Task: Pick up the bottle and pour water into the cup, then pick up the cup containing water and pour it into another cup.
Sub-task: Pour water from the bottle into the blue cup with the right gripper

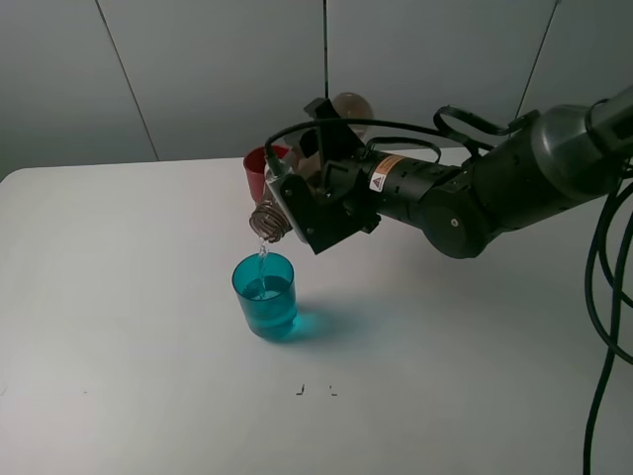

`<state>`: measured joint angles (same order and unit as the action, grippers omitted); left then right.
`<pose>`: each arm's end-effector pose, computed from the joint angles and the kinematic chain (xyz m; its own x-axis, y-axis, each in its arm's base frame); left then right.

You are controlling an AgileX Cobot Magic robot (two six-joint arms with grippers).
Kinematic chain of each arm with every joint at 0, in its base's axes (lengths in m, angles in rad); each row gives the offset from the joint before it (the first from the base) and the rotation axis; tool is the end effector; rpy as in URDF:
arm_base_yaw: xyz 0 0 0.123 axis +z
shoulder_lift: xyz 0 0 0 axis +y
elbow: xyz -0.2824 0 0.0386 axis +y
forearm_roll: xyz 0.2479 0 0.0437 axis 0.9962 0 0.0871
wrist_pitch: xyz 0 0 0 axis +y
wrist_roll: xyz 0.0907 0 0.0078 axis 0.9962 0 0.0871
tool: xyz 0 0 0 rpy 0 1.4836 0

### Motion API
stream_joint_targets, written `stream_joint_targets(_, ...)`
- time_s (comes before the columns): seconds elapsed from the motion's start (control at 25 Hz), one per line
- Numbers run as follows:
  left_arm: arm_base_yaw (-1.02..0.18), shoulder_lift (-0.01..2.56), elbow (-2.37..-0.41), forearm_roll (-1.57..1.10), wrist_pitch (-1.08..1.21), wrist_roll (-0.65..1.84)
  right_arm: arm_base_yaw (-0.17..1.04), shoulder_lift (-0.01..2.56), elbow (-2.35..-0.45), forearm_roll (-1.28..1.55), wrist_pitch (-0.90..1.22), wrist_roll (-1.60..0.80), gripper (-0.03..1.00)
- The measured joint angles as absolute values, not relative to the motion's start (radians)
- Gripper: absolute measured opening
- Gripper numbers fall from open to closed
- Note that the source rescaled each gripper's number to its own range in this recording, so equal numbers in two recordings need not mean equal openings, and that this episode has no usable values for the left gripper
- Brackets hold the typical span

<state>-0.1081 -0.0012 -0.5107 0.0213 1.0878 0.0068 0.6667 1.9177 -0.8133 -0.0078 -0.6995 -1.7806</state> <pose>-0.0072 0.0025 0.2780 -0.4651 0.0673 -0.8827 0.0991 0.9948 0.0236 0.2899 0.2287 0.1451 0.6603 -0.7234 0.2019 -0.1066 -0.3563 -0.9283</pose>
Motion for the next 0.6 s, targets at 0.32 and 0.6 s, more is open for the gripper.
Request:
stream_joint_targets(0.32, -0.108, -0.001, -0.511, 0.021, 1.088, 0.007, 0.667, 1.918, -0.813, -0.01, -0.7, -1.792, 0.05)
stream_joint_targets(0.6, -0.108, -0.001, -0.511, 0.021, 1.088, 0.007, 0.667, 1.918, -0.813, -0.01, -0.7, -1.792, 0.05)
